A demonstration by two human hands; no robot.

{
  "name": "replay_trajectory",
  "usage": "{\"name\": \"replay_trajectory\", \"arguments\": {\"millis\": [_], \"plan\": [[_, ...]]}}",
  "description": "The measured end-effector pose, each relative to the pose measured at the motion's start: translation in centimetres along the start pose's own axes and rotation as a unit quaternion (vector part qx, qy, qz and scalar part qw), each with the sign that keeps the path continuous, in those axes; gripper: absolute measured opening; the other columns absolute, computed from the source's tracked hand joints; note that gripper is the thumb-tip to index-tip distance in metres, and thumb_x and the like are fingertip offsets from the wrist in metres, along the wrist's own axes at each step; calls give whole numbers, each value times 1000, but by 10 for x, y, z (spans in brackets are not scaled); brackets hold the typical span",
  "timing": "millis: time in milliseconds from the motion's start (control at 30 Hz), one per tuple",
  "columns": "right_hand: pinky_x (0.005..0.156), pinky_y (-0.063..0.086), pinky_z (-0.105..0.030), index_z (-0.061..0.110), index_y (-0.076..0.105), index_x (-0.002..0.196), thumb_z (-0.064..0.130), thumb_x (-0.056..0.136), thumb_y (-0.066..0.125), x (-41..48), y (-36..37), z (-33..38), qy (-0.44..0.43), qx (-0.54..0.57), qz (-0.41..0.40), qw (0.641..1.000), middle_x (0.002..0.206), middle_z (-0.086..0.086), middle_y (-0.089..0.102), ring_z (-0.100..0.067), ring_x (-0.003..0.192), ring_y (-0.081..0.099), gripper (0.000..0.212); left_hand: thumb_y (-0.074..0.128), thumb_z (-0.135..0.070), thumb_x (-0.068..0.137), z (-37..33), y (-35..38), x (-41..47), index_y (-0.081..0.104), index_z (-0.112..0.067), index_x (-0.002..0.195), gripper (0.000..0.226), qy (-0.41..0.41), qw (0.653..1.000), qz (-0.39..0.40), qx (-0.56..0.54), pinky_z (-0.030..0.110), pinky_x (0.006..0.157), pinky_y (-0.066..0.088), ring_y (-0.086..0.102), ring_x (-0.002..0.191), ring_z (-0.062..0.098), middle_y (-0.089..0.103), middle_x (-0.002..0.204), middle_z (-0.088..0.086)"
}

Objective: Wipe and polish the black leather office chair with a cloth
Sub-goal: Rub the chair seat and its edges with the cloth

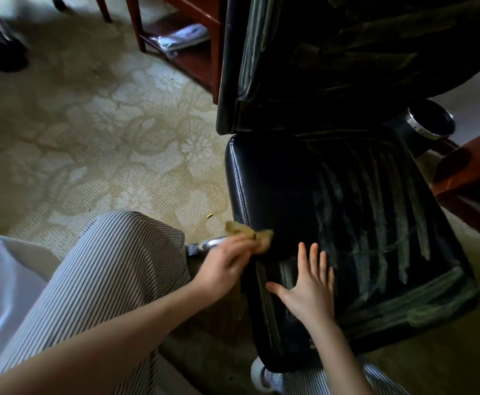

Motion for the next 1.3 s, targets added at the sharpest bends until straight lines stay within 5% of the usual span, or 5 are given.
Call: {"name": "replay_trajectory", "arguments": {"millis": [100,200,667,1133,1300], "plan": [[116,-5,-41,23,-15,148,70,78,50,1,0,1,-2,6,8,1000,156,-4,-20,-22,143,-19,107,53,-8,92,17,-24,36,64,-10,119,29,-123,980,-151,-41,31,109,32,47,126,18,56,130,4],[115,-6,-41,24,-15,148,69,78,52,-1,0,2,1,8,9,1000,156,-4,-20,-22,143,-19,107,51,-13,95,30,-34,74,61,-18,123,30,-193,958,-194,-83,19,106,24,39,132,15,47,140,2],[115,-4,-42,22,-15,148,66,78,54,4,3,8,23,-31,-2,999,156,-7,-18,-24,143,-17,108,49,-8,96,35,17,30,46,-30,129,40,-138,962,-167,-164,4,105,22,37,129,1,47,130,-19],[115,-2,-46,19,-3,150,59,76,64,25,3,55,114,46,-40,992,158,-8,-9,-27,144,-11,108,52,-11,94,32,7,-19,43,-40,128,45,-144,981,-71,-106,-1,101,19,28,134,0,46,139,-6],[114,-4,-49,15,-5,150,56,77,65,47,-3,87,165,112,-21,980,157,-12,-12,-31,143,-14,109,53,-9,94,35,-15,-3,56,-23,128,37,-138,986,-85,-29,10,101,26,43,128,12,53,134,1]]}}
Point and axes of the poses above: each hand's wrist, its own x-axis towards the middle knuckle, its own y-axis out of the palm, z = x × y, the point moved 3 cm from there along x, towards the middle knuckle
